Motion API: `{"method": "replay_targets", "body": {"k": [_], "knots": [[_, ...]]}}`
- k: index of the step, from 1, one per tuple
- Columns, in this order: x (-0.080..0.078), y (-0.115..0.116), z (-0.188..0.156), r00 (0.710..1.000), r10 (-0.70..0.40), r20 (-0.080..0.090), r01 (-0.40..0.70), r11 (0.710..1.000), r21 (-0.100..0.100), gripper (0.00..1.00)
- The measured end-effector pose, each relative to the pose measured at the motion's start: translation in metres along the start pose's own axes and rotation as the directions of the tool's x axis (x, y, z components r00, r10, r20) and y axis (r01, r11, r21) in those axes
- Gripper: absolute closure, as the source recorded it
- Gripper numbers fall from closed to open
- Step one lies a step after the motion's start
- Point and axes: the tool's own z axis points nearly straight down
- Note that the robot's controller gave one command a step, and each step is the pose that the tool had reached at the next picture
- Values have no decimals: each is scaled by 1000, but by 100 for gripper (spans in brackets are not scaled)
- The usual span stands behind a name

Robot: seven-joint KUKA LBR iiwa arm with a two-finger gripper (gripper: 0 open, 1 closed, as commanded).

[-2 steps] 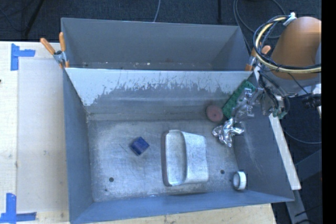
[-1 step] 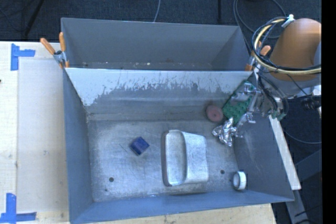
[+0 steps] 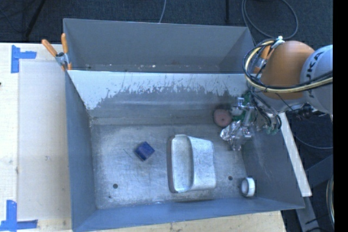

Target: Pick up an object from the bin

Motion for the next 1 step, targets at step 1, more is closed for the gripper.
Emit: {"method": "replay_targets", "body": {"k": [1], "knots": [[2,1,0,1000,-3,-9,3,1000,-1,100]]}}
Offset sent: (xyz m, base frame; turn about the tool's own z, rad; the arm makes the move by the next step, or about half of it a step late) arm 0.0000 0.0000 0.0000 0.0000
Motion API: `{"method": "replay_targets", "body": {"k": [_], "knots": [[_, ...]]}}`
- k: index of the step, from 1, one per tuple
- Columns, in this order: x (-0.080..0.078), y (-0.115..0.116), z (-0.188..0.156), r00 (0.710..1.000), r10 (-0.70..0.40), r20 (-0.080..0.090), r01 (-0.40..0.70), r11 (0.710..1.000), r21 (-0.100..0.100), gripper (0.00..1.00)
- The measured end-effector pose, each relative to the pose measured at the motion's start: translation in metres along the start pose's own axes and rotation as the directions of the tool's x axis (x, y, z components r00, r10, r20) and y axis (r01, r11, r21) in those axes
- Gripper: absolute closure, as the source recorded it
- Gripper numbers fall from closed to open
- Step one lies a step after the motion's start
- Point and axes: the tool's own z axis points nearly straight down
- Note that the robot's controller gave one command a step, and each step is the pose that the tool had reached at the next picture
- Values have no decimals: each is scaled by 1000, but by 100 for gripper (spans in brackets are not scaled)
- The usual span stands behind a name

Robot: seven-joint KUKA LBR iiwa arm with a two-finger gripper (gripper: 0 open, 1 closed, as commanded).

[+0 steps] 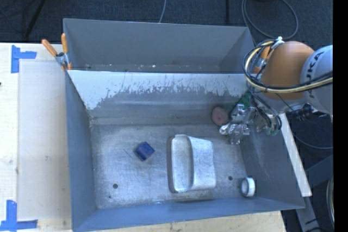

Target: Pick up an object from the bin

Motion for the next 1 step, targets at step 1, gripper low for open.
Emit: {"method": "replay_targets", "body": {"k": [1], "knots": [[6,20,-154,979,-204,7,204,979,-1,100]]}}
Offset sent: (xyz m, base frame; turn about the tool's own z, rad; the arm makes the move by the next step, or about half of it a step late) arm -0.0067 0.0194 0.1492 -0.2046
